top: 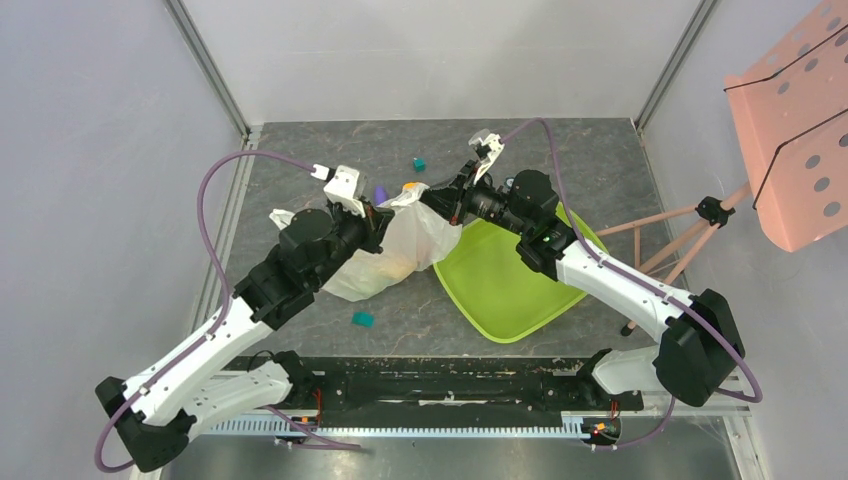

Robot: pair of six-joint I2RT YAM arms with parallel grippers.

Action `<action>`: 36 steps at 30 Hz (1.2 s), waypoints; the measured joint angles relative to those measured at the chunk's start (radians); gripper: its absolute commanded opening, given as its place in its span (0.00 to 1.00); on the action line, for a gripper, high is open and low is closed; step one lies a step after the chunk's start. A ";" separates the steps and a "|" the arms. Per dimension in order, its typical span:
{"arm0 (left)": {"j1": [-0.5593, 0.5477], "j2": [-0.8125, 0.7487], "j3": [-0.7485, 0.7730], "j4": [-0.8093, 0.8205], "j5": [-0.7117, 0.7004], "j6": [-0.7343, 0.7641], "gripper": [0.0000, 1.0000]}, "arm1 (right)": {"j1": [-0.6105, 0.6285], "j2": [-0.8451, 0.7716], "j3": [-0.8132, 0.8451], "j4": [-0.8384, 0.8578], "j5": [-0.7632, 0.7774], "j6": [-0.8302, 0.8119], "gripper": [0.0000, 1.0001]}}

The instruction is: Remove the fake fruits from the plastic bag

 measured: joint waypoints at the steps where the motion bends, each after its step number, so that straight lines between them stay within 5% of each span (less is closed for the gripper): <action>1: 0.001 0.005 -0.003 0.013 -0.014 0.000 0.02 | 0.000 0.000 0.000 0.000 0.000 0.000 0.00; 22: 0.096 0.085 -0.164 0.099 -0.157 -0.005 0.02 | 0.000 -0.017 -0.005 -0.010 0.010 0.003 0.00; 36: 0.096 -0.188 -0.320 -0.049 -0.260 -0.089 0.02 | 0.005 -0.055 -0.015 -0.118 0.255 -0.023 0.00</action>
